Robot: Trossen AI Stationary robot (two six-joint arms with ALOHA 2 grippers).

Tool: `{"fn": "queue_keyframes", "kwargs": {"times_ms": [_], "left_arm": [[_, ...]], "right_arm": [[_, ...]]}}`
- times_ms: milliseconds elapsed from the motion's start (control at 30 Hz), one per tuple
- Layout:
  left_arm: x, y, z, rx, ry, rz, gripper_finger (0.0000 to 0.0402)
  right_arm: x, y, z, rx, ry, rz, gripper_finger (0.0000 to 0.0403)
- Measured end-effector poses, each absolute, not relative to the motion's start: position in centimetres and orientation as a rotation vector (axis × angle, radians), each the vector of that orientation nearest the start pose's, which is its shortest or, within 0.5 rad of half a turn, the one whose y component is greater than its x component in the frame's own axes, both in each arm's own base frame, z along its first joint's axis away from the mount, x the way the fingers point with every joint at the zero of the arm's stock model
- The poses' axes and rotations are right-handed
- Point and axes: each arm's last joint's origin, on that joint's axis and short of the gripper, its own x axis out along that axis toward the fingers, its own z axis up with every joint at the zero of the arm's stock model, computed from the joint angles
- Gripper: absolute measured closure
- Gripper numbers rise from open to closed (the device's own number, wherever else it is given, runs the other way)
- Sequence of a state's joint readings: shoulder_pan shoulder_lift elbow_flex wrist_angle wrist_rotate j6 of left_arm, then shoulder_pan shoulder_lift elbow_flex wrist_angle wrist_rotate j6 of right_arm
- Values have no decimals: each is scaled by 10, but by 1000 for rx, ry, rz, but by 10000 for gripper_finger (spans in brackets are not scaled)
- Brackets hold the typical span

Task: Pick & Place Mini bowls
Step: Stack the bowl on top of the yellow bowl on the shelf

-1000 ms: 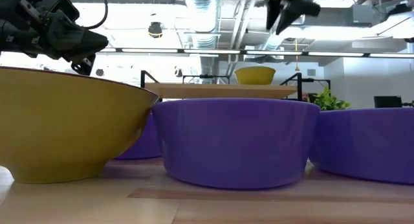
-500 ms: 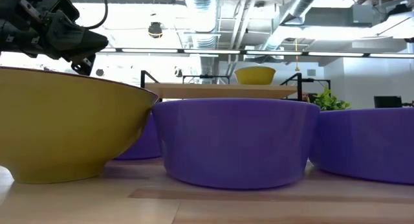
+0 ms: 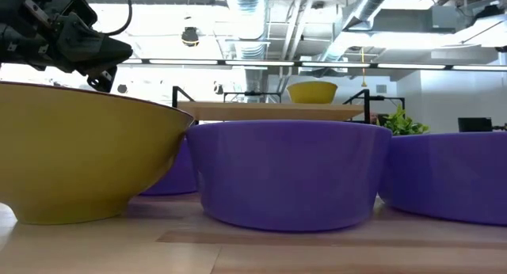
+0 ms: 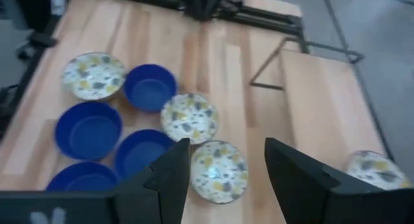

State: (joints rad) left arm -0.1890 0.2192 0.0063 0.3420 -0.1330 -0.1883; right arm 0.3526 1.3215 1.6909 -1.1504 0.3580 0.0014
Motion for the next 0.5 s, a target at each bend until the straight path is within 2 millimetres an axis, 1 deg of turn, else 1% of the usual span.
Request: {"fn": "queue_keyframes", "kwargs": {"times_ms": [167,500], "left_arm": [[109,-17,181,-209,-126,-68,362],[109,-17,181,-210,-131,-69,362]], "right_arm": [[225,81,433,-278,734,40,214],[237,88,425,-291,762,52,214]]}}
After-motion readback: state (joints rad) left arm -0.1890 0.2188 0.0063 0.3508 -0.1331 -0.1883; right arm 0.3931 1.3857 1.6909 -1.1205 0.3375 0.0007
